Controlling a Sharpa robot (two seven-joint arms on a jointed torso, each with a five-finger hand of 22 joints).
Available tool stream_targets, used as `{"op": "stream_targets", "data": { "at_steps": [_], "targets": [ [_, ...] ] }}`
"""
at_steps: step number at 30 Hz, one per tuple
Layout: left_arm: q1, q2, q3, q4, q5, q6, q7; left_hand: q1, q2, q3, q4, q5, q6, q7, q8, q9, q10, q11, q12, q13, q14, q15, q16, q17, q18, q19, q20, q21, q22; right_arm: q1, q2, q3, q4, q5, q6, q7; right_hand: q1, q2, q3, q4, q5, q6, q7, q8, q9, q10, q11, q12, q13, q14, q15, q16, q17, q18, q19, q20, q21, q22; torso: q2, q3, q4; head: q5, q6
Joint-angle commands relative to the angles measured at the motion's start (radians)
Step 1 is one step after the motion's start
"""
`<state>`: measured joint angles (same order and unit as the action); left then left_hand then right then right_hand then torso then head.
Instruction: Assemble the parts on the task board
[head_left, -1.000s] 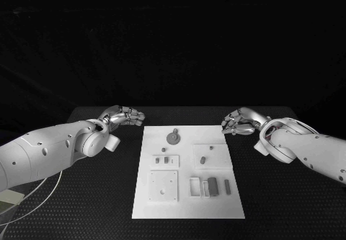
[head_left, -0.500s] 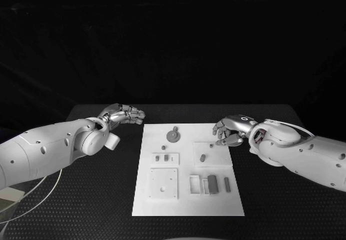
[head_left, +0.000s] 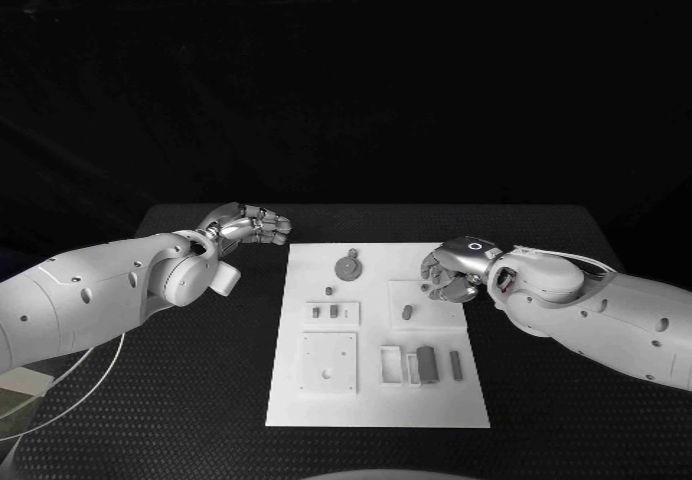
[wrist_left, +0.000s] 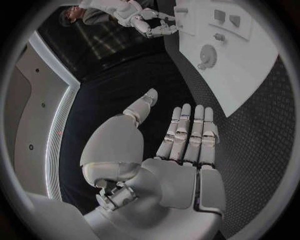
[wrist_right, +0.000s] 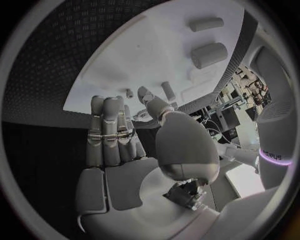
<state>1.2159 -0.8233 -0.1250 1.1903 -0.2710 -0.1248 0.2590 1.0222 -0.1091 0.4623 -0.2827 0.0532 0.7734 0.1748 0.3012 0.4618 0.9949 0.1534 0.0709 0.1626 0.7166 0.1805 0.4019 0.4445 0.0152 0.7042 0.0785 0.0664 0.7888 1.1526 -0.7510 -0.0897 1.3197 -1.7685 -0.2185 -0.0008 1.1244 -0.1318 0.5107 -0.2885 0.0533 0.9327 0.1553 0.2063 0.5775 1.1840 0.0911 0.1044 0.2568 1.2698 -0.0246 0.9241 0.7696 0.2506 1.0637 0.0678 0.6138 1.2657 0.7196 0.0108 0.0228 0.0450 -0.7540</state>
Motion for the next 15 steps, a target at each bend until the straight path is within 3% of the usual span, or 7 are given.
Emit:
{"op": "stream_targets", "data": {
  "at_steps": [1, 10, 14, 15],
  "targets": [
    [0.001, -0.002, 0.001, 0.006, -0.002, 0.012, 0.011, 0.003, 0.007, 0.002, 0.000, -0.003, 0.003, 0.006, 0.004, 0.001, 0.003, 0.003, 0.004, -0.002, 0.007, 0.002, -0.001, 0.002, -0.012, -0.001, 0.004, 0.000, -0.002, -0.002, 0.007, 0.000, -0.003, -0.044, 0.013, -0.013, 0.005, 0.000, 0.008, -0.001, -0.003, 0.010, 0.001, 0.005, -0.003, -0.007, 0.004, -0.006, -0.005, 0.004, 0.007, 0.013, 0.006, 0.011, 0.010, -0.008, 0.010, 0.005, 0.001, 0.0007, 0.0006, 0.002, -0.004],
    [0.003, -0.007, 0.001, 0.011, -0.002, 0.011, 0.009, 0.003, 0.005, 0.002, 0.000, -0.003, 0.002, 0.009, 0.004, 0.001, 0.004, 0.006, 0.004, -0.003, 0.009, 0.003, -0.001, 0.002, -0.011, 0.000, 0.004, 0.000, -0.004, -0.009, 0.017, 0.000, -0.006, -0.054, 0.015, -0.015, 0.034, 0.035, 0.044, -0.002, -0.003, 0.026, -0.005, 0.015, -0.006, -0.016, 0.009, -0.022, -0.019, 0.000, 0.011, 0.034, 0.015, 0.011, 0.011, -0.011, 0.016, 0.019, 0.000, 0.0004, 0.0002, 0.005, -0.009],
    [0.003, -0.008, 0.001, 0.012, -0.002, 0.012, 0.008, 0.003, 0.005, 0.001, 0.000, -0.003, 0.002, 0.011, 0.004, 0.001, 0.005, 0.007, 0.004, -0.004, 0.010, 0.003, -0.001, 0.002, -0.011, 0.000, 0.005, 0.000, -0.005, -0.009, 0.019, 0.000, -0.003, -0.051, 0.035, -0.015, 0.039, 0.060, 0.057, -0.003, -0.003, 0.018, -0.002, 0.011, -0.014, -0.035, 0.017, -0.036, -0.033, -0.008, 0.019, 0.039, 0.017, 0.011, 0.006, -0.010, 0.016, 0.024, 0.000, 0.0006, -0.0002, 0.006, -0.011],
    [0.003, -0.008, 0.001, 0.012, -0.002, 0.011, 0.008, 0.003, 0.005, 0.001, 0.000, -0.003, 0.002, 0.011, 0.004, 0.001, 0.005, 0.007, 0.004, -0.004, 0.010, 0.003, -0.001, 0.002, -0.011, 0.000, 0.005, 0.000, -0.006, -0.009, 0.018, 0.000, 0.000, -0.045, 0.045, -0.017, 0.039, 0.076, 0.062, -0.003, -0.003, 0.015, 0.000, 0.008, -0.018, -0.058, 0.024, -0.044, -0.044, -0.014, 0.026, 0.039, 0.017, 0.011, 0.001, -0.008, 0.014, 0.026, -0.001, 0.0008, -0.0001, 0.005, -0.013]
  ]
}}
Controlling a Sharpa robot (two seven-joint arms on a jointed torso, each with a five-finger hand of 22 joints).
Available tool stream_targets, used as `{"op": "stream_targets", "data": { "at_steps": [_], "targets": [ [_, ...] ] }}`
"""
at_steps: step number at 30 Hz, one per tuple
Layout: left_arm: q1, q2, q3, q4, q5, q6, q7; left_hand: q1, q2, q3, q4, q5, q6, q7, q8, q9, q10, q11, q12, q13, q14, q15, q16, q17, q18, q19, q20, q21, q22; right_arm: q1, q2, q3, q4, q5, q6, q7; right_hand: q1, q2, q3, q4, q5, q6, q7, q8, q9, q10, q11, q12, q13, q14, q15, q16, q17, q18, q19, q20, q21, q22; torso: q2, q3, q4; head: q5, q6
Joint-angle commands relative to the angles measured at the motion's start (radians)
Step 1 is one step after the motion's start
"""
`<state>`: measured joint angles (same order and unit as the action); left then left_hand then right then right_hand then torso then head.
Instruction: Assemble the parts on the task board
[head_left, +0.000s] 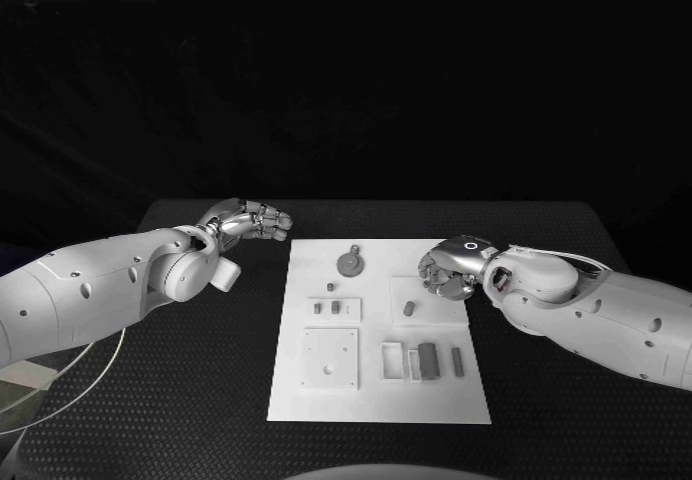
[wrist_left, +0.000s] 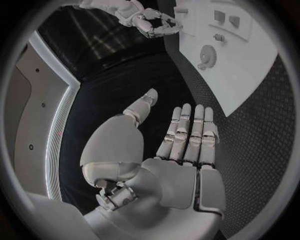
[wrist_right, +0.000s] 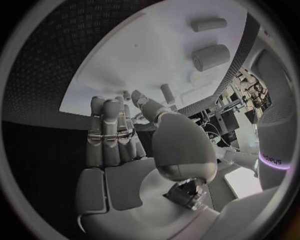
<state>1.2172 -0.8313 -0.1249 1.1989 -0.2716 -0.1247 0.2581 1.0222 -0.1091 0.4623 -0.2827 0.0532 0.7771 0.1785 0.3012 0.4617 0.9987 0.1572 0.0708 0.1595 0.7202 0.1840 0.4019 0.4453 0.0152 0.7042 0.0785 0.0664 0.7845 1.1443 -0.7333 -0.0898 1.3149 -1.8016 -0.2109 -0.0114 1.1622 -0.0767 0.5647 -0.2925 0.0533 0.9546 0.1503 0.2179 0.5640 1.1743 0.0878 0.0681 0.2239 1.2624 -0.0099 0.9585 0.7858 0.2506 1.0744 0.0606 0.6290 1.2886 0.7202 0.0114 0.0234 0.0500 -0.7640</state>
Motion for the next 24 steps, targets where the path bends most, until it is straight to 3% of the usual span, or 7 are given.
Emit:
{"op": "stream_targets", "data": {
  "at_steps": [1, 6, 7, 10, 24],
  "targets": [
    [0.002, 0.000, 0.001, 0.004, -0.001, 0.011, 0.009, 0.003, 0.005, 0.001, 0.000, -0.003, -0.002, 0.008, 0.004, 0.001, 0.001, 0.004, 0.004, -0.001, 0.007, -0.001, -0.001, 0.001, -0.011, 0.000, 0.005, 0.000, -0.002, -0.001, 0.001, 0.000, 0.006, -0.012, 0.037, -0.008, 0.002, 0.025, 0.010, 0.000, -0.003, -0.009, 0.006, -0.004, -0.006, -0.054, 0.030, -0.007, -0.014, -0.009, 0.013, 0.006, 0.001, 0.011, -0.011, -0.001, -0.001, 0.004, -0.001, 0.0003, -0.0007, 0.000, -0.003],
    [0.003, -0.001, 0.001, 0.004, -0.001, 0.010, 0.008, 0.003, 0.004, 0.001, 0.000, -0.003, -0.002, 0.011, 0.004, 0.001, 0.003, 0.006, 0.005, -0.003, 0.008, 0.000, -0.001, 0.002, -0.010, 0.001, 0.005, 0.000, -0.004, -0.004, 0.003, 0.000, -0.001, -0.014, 0.039, -0.016, 0.015, 0.051, 0.030, 0.000, -0.003, -0.023, 0.012, -0.012, -0.018, -0.092, 0.040, -0.007, -0.041, -0.018, 0.024, 0.009, 0.000, 0.011, -0.021, 0.002, -0.005, 0.010, -0.001, 0.0004, -0.0012, 0.002, -0.004],
    [0.003, -0.001, 0.001, 0.004, -0.001, 0.011, 0.007, 0.003, 0.004, 0.001, 0.000, -0.003, -0.002, 0.011, 0.004, 0.001, 0.003, 0.006, 0.005, -0.003, 0.008, 0.000, -0.001, 0.002, -0.010, 0.001, 0.005, 0.000, -0.004, -0.005, 0.004, -0.001, -0.001, -0.016, 0.044, -0.017, 0.026, 0.025, 0.086, 0.016, -0.002, -0.019, 0.014, -0.012, -0.022, -0.097, 0.042, -0.003, -0.051, -0.016, 0.026, 0.009, -0.004, 0.010, -0.019, 0.008, -0.008, 0.008, -0.001, 0.0006, -0.0010, 0.002, -0.004],
    [0.003, -0.002, 0.001, 0.004, -0.001, 0.011, 0.007, 0.003, 0.004, 0.001, 0.000, -0.003, -0.002, 0.013, 0.004, 0.001, 0.004, 0.008, 0.005, -0.004, 0.009, 0.000, -0.002, 0.002, -0.010, 0.001, 0.005, 0.000, -0.005, -0.006, 0.005, -0.001, -0.001, -0.022, 0.044, -0.020, 0.003, 0.009, 0.129, 0.020, -0.003, -0.013, 0.012, -0.009, -0.029, -0.098, 0.042, -0.002, -0.067, -0.014, 0.025, 0.010, -0.009, 0.011, -0.012, 0.009, -0.007, 0.012, -0.002, 0.0004, -0.0004, 0.001, -0.005],
    [0.005, -0.008, 0.001, 0.009, -0.002, 0.014, 0.004, 0.003, 0.003, 0.001, 0.001, -0.003, -0.003, 0.016, 0.004, 0.001, 0.006, 0.010, 0.006, -0.005, 0.010, 0.001, -0.003, 0.002, -0.009, 0.002, 0.006, 0.000, -0.008, -0.014, 0.020, -0.005, -0.014, -0.059, 0.035, -0.034, -0.026, -0.026, 0.151, 0.024, -0.003, -0.006, 0.009, -0.002, -0.037, -0.091, 0.045, 0.000, -0.088, -0.008, 0.028, 0.020, -0.013, 0.011, -0.001, 0.004, -0.002, 0.020, 0.000, 0.0005, -0.0011, 0.002, -0.009]
  ]
}}
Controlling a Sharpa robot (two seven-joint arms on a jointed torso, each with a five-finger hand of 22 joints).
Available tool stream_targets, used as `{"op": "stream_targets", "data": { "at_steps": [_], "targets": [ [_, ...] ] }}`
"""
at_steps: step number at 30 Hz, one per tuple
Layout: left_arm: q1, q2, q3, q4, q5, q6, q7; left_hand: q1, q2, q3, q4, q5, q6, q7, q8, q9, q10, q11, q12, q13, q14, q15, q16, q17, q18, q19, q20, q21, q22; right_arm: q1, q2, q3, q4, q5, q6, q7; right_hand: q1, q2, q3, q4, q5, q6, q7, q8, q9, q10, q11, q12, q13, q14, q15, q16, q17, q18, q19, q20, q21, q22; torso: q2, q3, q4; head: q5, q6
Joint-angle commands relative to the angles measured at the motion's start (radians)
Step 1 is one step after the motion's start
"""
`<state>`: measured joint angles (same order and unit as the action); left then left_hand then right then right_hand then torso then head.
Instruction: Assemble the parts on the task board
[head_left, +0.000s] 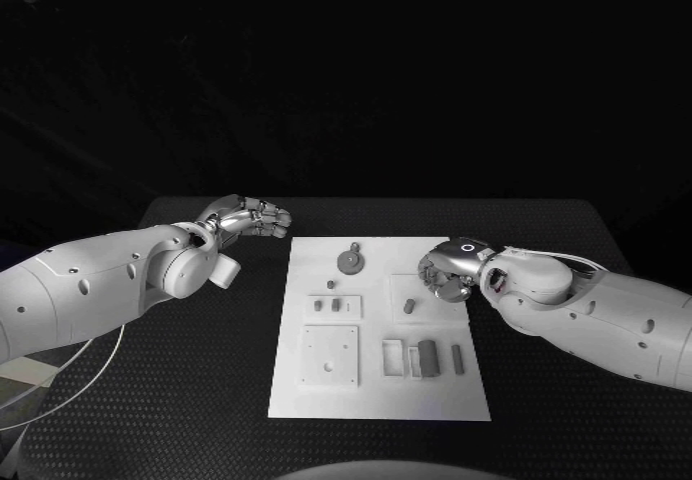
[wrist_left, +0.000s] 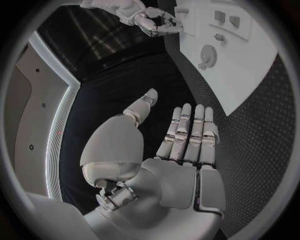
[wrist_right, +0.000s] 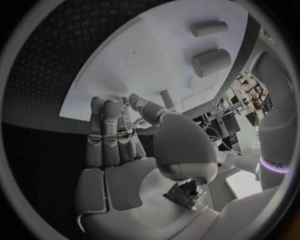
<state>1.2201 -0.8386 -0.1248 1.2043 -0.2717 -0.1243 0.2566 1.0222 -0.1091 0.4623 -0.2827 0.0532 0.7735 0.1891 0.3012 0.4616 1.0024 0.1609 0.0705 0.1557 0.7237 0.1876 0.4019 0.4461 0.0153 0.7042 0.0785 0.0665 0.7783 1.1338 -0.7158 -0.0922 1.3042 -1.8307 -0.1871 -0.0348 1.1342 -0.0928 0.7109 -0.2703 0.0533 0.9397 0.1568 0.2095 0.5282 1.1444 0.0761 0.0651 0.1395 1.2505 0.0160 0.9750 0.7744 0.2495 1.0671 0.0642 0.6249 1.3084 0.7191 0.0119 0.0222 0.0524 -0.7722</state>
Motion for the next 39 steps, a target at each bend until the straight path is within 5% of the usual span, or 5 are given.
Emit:
{"op": "stream_targets", "data": {
  "at_steps": [1, 16, 39],
  "targets": [
    [0.003, -0.001, 0.001, 0.004, -0.002, 0.013, 0.006, 0.003, 0.003, 0.001, 0.001, -0.003, 0.001, 0.005, 0.004, 0.001, 0.002, 0.007, 0.006, -0.002, 0.007, -0.003, -0.003, 0.001, -0.009, 0.002, 0.006, 0.000, -0.001, -0.004, 0.004, -0.003, -0.003, -0.030, 0.011, -0.011, 0.001, -0.011, 0.005, 0.002, -0.003, 0.009, 0.003, 0.007, -0.001, -0.060, 0.057, 0.004, -0.004, 0.004, 0.002, 0.004, -0.002, 0.012, 0.007, 0.000, 0.002, 0.001, 0.001, 0.0000, 0.0001, 0.000, -0.001],
    [0.006, -0.001, 0.001, 0.005, -0.007, 0.017, 0.003, 0.003, 0.002, 0.001, 0.001, -0.003, 0.000, 0.006, 0.004, 0.000, 0.003, 0.007, 0.006, -0.003, 0.007, -0.002, -0.003, 0.001, -0.008, 0.002, 0.006, 0.000, -0.003, -0.012, 0.019, -0.008, -0.013, -0.054, -0.003, -0.022, -0.014, -0.044, 0.009, 0.022, -0.003, 0.038, -0.011, 0.031, -0.004, 0.016, 0.034, 0.030, -0.002, 0.009, -0.019, 0.048, 0.011, 0.012, 0.026, -0.011, 0.019, 0.018, 0.001, 0.0000, -0.0011, -0.001, -0.009],
    [0.009, -0.007, 0.001, 0.010, -0.009, 0.018, 0.001, 0.004, 0.000, 0.000, 0.001, -0.003, 0.001, 0.006, 0.004, 0.001, 0.004, 0.007, 0.006, -0.004, 0.008, -0.002, -0.004, 0.001, -0.008, 0.002, 0.007, 0.000, -0.005, -0.021, 0.026, -0.013, -0.013, -0.122, -0.028, -0.059, 0.012, -0.005, 0.010, -0.011, -0.003, 0.127, -0.052, 0.094, 0.023, 0.140, -0.013, 0.069, 0.043, 0.031, -0.064, 0.117, 0.021, 0.012, 0.060, -0.036, 0.067, 0.022, 0.000, 0.0011, -0.0004, -0.001, -0.021]
  ]
}}
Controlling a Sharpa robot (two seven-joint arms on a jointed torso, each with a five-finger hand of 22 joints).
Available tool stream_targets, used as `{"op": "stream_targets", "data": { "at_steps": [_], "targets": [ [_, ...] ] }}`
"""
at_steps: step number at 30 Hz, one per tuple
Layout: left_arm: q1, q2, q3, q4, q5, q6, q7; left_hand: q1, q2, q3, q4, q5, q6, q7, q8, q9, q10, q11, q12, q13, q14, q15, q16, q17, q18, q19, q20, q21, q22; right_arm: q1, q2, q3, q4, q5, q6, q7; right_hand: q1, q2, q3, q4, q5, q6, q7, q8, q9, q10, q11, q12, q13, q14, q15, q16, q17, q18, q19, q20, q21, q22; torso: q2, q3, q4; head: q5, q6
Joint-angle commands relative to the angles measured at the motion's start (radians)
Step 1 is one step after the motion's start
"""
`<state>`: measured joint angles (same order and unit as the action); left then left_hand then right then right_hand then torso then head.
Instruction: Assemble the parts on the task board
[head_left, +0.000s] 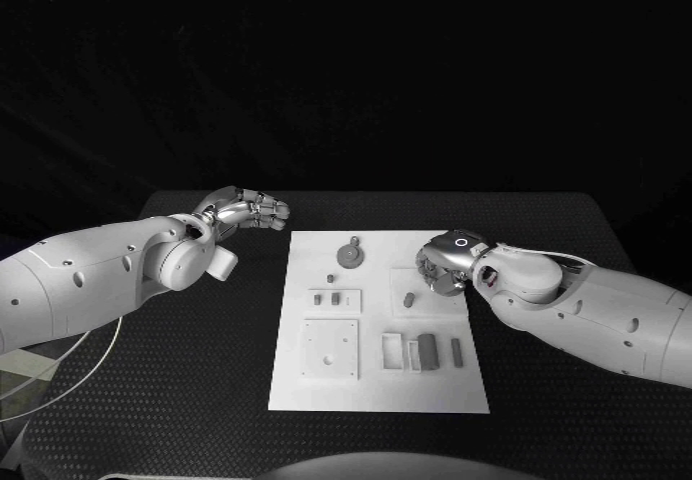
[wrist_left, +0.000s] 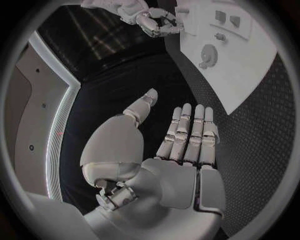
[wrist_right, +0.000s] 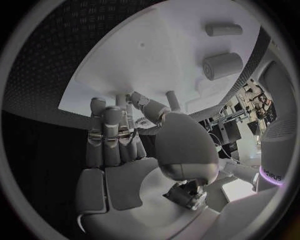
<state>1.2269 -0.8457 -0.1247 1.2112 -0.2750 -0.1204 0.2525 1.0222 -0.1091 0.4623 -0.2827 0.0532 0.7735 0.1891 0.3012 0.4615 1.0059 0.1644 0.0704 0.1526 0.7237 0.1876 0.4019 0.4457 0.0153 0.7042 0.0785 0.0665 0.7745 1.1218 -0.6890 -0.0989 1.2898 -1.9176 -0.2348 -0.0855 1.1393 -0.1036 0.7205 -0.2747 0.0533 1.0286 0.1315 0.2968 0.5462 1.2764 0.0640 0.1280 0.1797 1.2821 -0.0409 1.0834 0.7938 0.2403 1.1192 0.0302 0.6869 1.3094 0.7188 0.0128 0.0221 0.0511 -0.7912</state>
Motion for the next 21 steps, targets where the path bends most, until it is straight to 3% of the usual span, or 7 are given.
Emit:
{"op": "stream_targets", "data": {
  "at_steps": [1, 21],
  "targets": [
    [0.002, 0.000, 0.001, 0.003, -0.006, 0.013, 0.005, 0.004, 0.000, 0.000, 0.001, -0.003, 0.001, 0.006, 0.005, 0.001, 0.000, 0.004, 0.006, -0.001, 0.008, -0.002, -0.004, 0.002, -0.008, 0.002, 0.007, 0.000, -0.002, -0.010, -0.001, -0.007, 0.002, -0.038, 0.016, -0.010, 0.007, 0.006, 0.001, -0.008, -0.003, 0.041, -0.028, 0.008, 0.006, 0.011, -0.002, 0.007, 0.005, 0.001, -0.009, 0.011, 0.003, 0.022, 0.010, -0.003, 0.007, 0.022, 0.000, 0.0003, -0.0003, 0.000, -0.002],
    [0.004, -0.002, 0.001, 0.004, -0.008, 0.015, 0.005, 0.005, 0.000, 0.000, 0.000, -0.004, 0.001, 0.006, 0.005, 0.001, 0.001, 0.004, 0.006, -0.003, 0.008, -0.001, -0.005, 0.002, -0.007, 0.003, 0.008, 0.000, -0.004, -0.012, 0.005, -0.009, 0.001, -0.051, -0.054, -0.024, 0.017, 0.004, 0.004, -0.012, -0.003, 0.056, -0.035, 0.020, 0.018, 0.037, -0.015, 0.014, 0.025, 0.007, -0.022, 0.039, 0.010, 0.022, 0.021, -0.013, 0.029, 0.022, -0.001, -0.0002, -0.0008, -0.002, -0.004]
  ]
}}
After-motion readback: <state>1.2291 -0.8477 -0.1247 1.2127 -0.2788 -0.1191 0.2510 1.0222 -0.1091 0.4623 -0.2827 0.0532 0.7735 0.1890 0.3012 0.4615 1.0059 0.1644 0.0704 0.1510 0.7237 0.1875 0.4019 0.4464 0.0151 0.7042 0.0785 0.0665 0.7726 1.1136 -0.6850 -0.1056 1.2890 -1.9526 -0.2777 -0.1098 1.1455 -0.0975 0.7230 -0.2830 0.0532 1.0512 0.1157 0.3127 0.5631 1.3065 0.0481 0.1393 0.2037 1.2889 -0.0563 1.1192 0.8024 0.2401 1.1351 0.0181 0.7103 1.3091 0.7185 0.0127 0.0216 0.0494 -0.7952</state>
